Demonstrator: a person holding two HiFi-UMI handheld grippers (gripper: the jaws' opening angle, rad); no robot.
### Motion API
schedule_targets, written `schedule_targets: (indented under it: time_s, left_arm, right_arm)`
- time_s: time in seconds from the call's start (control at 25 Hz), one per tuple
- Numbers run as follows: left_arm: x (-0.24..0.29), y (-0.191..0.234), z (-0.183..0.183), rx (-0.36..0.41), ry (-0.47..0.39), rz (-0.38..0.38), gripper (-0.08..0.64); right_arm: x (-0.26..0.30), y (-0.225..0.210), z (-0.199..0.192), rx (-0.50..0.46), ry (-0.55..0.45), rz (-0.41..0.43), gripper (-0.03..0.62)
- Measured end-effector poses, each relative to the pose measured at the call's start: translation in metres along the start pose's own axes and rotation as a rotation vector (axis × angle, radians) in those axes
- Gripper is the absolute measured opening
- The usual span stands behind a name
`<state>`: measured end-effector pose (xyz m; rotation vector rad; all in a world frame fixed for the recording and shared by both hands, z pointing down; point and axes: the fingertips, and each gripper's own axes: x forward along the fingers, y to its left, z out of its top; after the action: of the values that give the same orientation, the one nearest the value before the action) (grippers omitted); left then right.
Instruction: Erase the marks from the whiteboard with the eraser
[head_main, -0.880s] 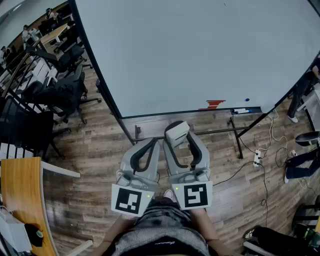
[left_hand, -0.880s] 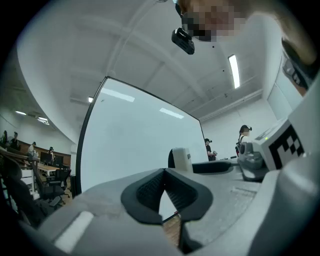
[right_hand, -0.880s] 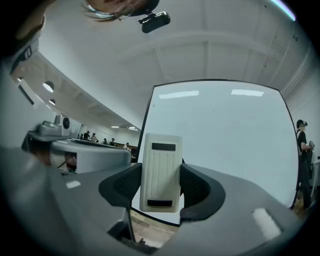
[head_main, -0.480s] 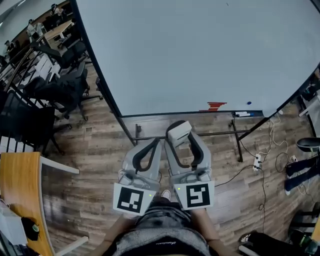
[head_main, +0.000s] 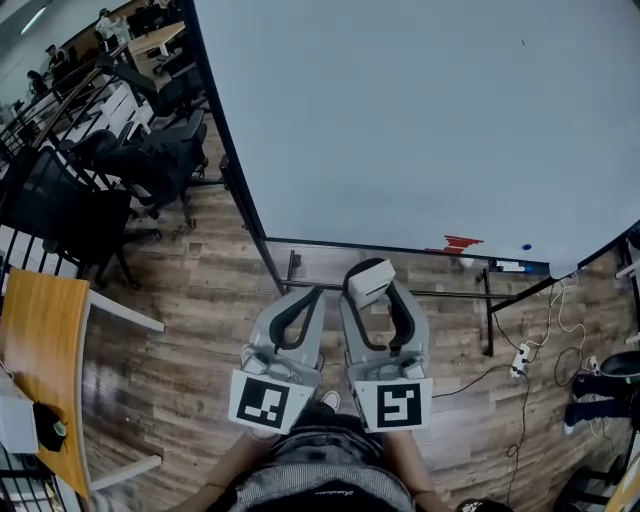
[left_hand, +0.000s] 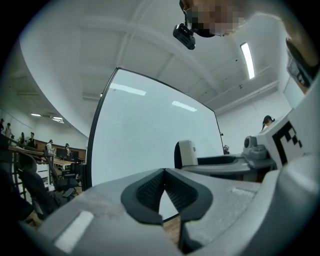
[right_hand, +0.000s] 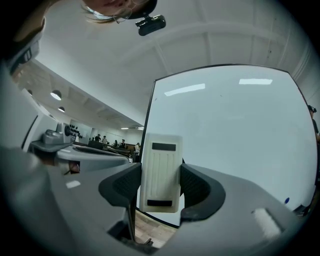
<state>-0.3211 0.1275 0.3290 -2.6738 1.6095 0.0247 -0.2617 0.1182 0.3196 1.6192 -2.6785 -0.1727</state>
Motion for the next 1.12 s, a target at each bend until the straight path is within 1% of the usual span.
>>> schedule_targets:
  time_s: [0.2, 0.44, 0.64, 0.84, 1.12]
  left_arm:
    - [0.029, 0.036, -0.001, -0.008, -0.009, -0.007, 0.003]
    - [0.074, 0.080, 0.004, -0.014, -0.028, -0.060, 0.003]
    - [0.116, 0.101, 0.003, 0.008, -0.017, -0.115, 0.003]
    - [0.131, 0.120, -0.005, -0.007, -0.009, -0.138, 0.003]
    - [0.136, 0.139, -0.012, -0.011, 0.008, -0.152, 0.003]
  right_arm:
    - [0.047, -0.002, -0.006, -0.003, 0.008, -0.004, 0.244]
    - [0.110, -0.010, 0.002, -0.036, -0.020, -0.043, 0.244]
    - [0.151, -0.033, 0.005, -0.020, -0.032, -0.094, 0.245]
    - [0.175, -0.033, 0.007, -0.051, -0.036, -0.122, 0.245]
    - [0.206, -0.019, 0.013, -0.113, -0.047, -0.113, 0.244]
